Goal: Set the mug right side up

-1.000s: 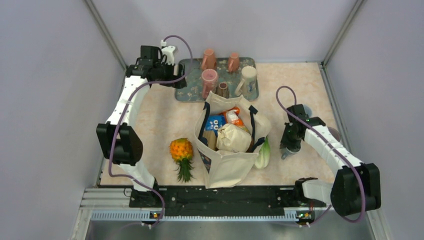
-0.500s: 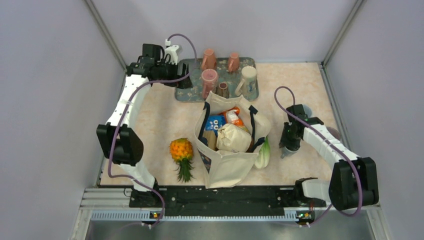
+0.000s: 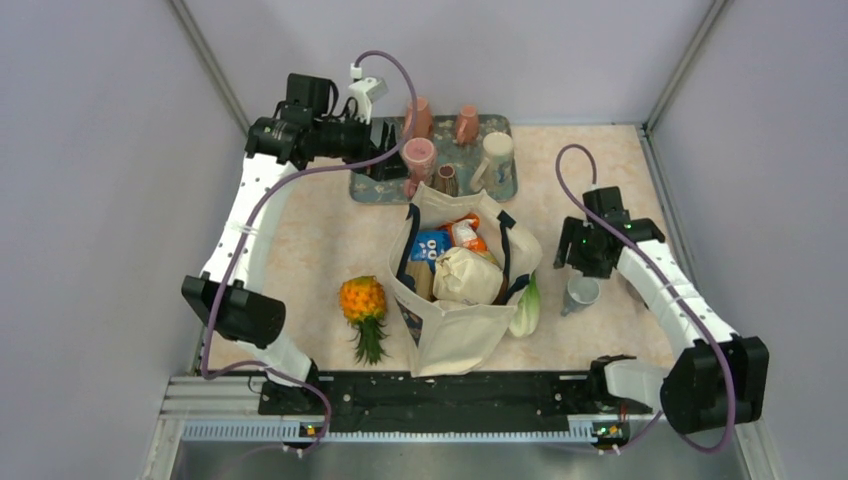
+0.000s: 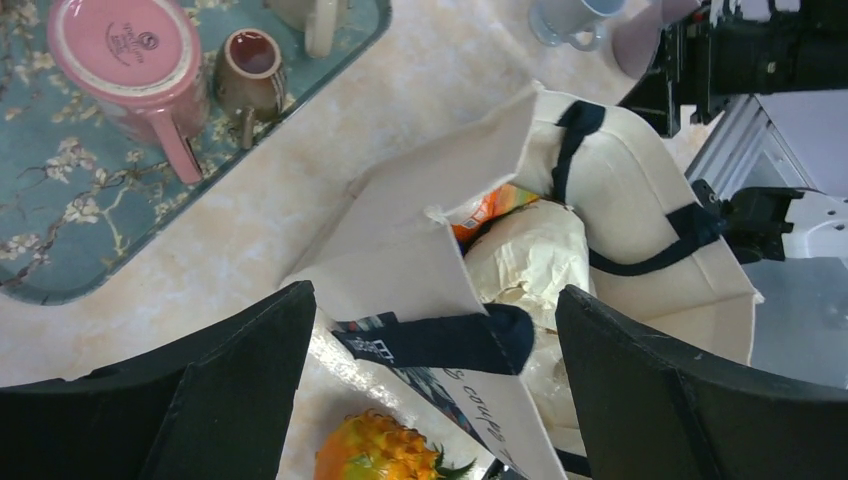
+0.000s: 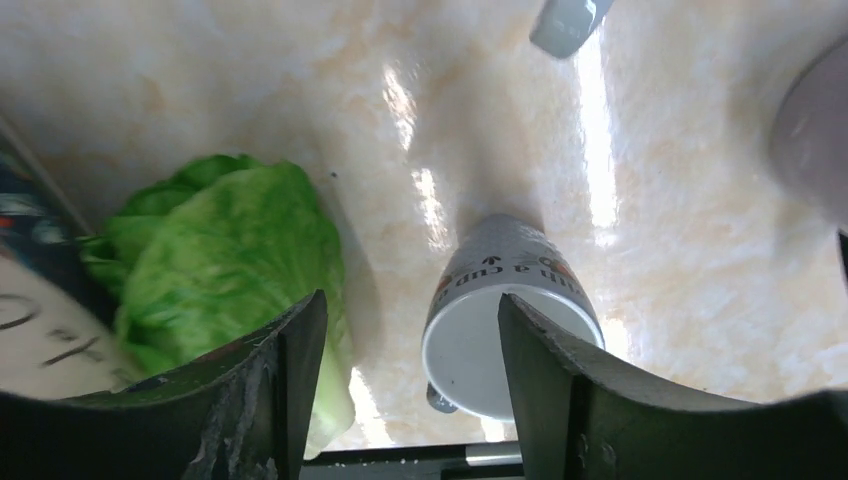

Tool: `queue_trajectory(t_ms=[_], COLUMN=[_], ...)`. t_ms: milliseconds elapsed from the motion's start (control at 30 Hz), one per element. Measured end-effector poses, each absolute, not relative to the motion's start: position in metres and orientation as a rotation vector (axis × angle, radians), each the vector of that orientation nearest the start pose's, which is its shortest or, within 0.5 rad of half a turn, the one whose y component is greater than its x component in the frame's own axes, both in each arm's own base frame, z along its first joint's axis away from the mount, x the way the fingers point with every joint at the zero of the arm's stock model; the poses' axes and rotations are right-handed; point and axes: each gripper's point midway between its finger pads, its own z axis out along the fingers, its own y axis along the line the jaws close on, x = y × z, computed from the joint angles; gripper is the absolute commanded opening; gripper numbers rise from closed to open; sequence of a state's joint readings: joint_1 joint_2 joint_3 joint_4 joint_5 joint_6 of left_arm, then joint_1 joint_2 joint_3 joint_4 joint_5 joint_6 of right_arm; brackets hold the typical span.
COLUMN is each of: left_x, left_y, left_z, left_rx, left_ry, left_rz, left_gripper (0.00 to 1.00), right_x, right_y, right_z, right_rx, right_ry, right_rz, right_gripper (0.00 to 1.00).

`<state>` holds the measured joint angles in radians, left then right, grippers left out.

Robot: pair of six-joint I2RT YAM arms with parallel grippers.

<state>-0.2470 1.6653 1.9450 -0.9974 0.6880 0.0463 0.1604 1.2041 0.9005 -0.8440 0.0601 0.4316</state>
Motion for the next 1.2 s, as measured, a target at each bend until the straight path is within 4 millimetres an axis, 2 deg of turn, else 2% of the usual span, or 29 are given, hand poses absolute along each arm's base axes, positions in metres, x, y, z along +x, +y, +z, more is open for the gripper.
queue_trajectory(t_ms=[167, 300, 400, 533, 667, 733, 800, 900, 1067, 1200], left_x=[0.334, 0.333, 0.352, 0.396, 0.446, 0.468, 0.483, 0.49, 0.492, 0.487], left_y=[-0.217, -0.224, -0.217, -0.203, -0.196, -0.196, -0.197, -0.197, -0.196, -0.193], left_z=[0.342, 0.341, 0.338, 0.327, 0.294, 0.265, 0.235, 0.2, 0.175, 0.145], left_rx=[0.753, 0.779, 0.744, 0.672, 0.633, 0.626, 0.629, 0.634, 0.648, 0.652], left_ry=[2.105, 2.098, 2.081, 2.034, 2.045, 2.081, 2.123, 2.179, 2.174, 2.199], left_rz=[-0.91, -0.879, -0.769, -0.575, -0.432, -0.401, -0.392, -0.391, -0.382, -0.376], left_gripper=[0.94, 0.93, 0.92, 0.83, 0.78, 0.76, 0.71, 0.61, 0.6, 0.61], right_x=[0.257, 0.262, 0.26, 0.258, 0.266, 0.272, 0.277, 0.28, 0.278, 0.276], right_y=[0.049, 0.052, 0.056, 0.059, 0.062, 0.063, 0.064, 0.064, 0.064, 0.064], right_z=[0.146, 0.165, 0.167, 0.17, 0.191, 0.207, 0.221, 0.232, 0.234, 0.232], right_rx=[0.336, 0.305, 0.287, 0.279, 0.27, 0.264, 0.259, 0.257, 0.259, 0.261], right_ry=[2.556, 2.504, 2.504, 2.513, 2.462, 2.421, 2.384, 2.357, 2.362, 2.374], right_rz=[0.144, 0.183, 0.207, 0.232, 0.255, 0.269, 0.279, 0.284, 0.284, 0.281], right_gripper=[0.67, 0.69, 0.69, 0.69, 0.69, 0.7, 0.7, 0.7, 0.7, 0.7])
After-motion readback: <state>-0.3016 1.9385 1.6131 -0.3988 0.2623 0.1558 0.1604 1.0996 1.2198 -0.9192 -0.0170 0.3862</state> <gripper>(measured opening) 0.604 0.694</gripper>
